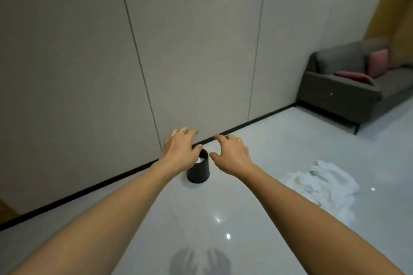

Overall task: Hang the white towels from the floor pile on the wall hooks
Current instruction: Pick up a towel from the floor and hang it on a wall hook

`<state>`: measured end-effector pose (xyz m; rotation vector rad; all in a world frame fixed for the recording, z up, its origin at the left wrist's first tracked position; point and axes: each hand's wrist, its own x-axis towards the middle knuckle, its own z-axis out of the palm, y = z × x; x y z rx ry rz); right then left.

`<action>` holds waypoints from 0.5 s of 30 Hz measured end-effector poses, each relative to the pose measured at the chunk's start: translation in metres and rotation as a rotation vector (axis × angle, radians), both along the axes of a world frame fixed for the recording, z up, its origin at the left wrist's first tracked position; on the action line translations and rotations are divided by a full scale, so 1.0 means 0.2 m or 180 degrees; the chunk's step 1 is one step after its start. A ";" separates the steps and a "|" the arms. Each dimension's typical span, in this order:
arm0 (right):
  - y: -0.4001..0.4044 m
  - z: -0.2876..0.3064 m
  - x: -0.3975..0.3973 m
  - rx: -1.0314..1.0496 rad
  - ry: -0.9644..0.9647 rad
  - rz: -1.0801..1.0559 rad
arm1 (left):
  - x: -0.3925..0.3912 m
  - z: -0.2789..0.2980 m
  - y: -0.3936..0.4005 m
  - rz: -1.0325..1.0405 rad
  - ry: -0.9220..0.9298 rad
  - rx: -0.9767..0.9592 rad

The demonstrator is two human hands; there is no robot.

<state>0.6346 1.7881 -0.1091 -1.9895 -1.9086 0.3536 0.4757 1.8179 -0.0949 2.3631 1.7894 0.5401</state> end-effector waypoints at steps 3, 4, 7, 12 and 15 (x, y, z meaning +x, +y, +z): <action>0.04 -0.17 0.36 -0.0231 0.0077 -0.0501 | 0.41 -0.18 0.17 -0.0541 0.0009 -0.0221; 0.06 -0.23 0.48 -0.0322 0.0096 -0.0658 | 0.53 -0.24 0.23 -0.0719 0.0025 -0.0276; 0.16 -0.42 0.82 -0.0553 0.0129 -0.1163 | 0.92 -0.41 0.47 -0.1211 0.0116 -0.0430; 0.33 -0.61 1.23 -0.0899 0.0364 -0.1766 | 1.38 -0.62 0.80 -0.1681 0.0145 -0.0712; 0.43 -0.74 1.46 -0.1171 0.0499 -0.2159 | 1.65 -0.75 1.00 -0.1996 0.0285 -0.1043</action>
